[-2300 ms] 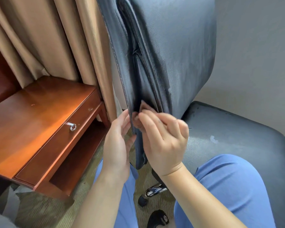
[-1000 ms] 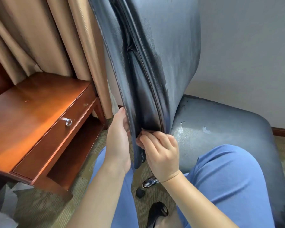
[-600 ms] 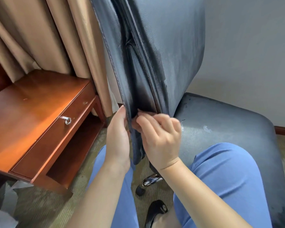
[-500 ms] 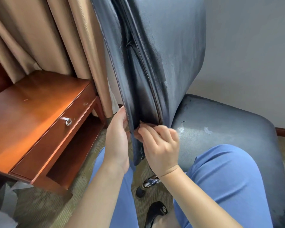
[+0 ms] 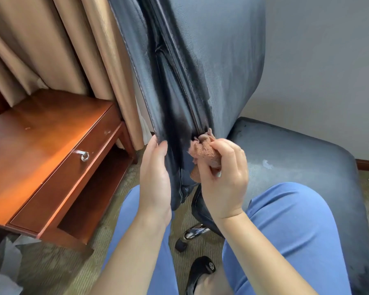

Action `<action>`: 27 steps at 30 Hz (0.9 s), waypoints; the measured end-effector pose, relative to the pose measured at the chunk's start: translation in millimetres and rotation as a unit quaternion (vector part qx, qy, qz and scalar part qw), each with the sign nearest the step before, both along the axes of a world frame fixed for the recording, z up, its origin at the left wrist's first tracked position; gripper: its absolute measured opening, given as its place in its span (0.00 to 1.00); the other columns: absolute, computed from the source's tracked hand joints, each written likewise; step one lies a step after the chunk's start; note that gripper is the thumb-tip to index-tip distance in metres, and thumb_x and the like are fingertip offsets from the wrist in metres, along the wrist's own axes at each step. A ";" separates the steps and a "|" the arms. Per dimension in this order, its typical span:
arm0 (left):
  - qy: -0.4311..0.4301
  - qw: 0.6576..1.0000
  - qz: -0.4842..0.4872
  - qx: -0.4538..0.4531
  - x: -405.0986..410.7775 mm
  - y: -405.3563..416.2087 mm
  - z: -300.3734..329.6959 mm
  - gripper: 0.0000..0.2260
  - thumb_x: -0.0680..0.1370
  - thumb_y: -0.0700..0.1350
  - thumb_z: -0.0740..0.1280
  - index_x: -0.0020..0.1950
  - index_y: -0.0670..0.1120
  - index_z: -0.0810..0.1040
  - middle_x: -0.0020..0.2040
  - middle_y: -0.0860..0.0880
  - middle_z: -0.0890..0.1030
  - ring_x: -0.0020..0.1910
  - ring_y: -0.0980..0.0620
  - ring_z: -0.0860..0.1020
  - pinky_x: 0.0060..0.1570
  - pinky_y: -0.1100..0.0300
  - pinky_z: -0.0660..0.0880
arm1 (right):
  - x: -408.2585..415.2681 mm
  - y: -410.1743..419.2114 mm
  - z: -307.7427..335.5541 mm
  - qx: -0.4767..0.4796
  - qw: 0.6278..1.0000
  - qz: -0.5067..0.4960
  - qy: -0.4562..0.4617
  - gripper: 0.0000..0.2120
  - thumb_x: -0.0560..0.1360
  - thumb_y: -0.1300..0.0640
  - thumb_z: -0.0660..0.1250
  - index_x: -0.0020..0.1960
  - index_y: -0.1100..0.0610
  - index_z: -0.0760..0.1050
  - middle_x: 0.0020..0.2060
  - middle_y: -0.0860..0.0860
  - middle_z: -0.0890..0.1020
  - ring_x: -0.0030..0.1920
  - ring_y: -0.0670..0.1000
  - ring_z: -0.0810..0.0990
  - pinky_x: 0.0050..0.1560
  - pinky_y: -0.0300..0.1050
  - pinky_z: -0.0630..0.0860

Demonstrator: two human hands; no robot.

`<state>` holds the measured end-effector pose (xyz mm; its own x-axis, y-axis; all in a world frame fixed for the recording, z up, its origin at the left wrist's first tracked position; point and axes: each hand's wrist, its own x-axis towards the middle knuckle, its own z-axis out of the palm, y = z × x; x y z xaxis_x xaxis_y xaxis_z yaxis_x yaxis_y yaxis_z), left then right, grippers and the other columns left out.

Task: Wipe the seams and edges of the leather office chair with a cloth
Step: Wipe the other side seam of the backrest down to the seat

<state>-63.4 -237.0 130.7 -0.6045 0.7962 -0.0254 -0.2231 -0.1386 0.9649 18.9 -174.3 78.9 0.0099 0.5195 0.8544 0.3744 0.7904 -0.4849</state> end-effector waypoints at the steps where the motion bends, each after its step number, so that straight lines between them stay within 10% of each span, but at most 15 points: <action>1: -0.001 1.000 0.007 -0.001 0.3 0.7 -0.8 0.15 0.83 0.46 0.56 0.67 0.49 0.75 0.64 0.50 0.79 0.65 0.54 0.75 0.66 0.53 0.70 | 1.2 0.0 -7.5 -0.013 1.000 0.001 -0.001 0.08 0.75 0.62 0.66 0.53 0.58 0.72 0.48 0.57 0.80 0.49 0.54 0.77 0.54 0.42 0.74; 7: -0.005 1.000 0.008 0.010 2.7 1.0 -3.1 0.16 0.82 0.44 0.55 0.67 0.53 0.75 0.62 0.56 0.80 0.62 0.62 0.76 0.58 0.64 0.73 | 10.8 -3.5 -40.9 -0.076 0.996 0.013 -0.039 0.08 0.72 0.63 0.66 0.52 0.61 0.73 0.47 0.57 0.79 0.49 0.54 0.77 0.51 0.48 0.75; 19: 0.012 1.000 0.017 -0.009 -0.3 2.6 -17.6 0.17 0.81 0.46 0.57 0.70 0.50 0.72 0.68 0.50 0.76 0.69 0.52 0.72 0.70 0.47 0.65 | -1.2 -4.9 -20.5 -0.101 0.995 0.002 0.011 0.11 0.70 0.67 0.68 0.52 0.66 0.79 0.48 0.58 0.80 0.50 0.53 0.78 0.57 0.43 0.73; 27: -0.002 1.000 0.017 -0.018 1.6 4.7 -25.0 0.17 0.82 0.45 0.56 0.70 0.50 0.72 0.66 0.52 0.77 0.67 0.54 0.73 0.64 0.56 0.70 | -8.5 -22.9 -58.7 -0.336 0.939 -0.011 0.079 0.09 0.70 0.65 0.67 0.49 0.60 0.76 0.44 0.49 0.76 0.45 0.41 0.71 0.48 0.27 0.67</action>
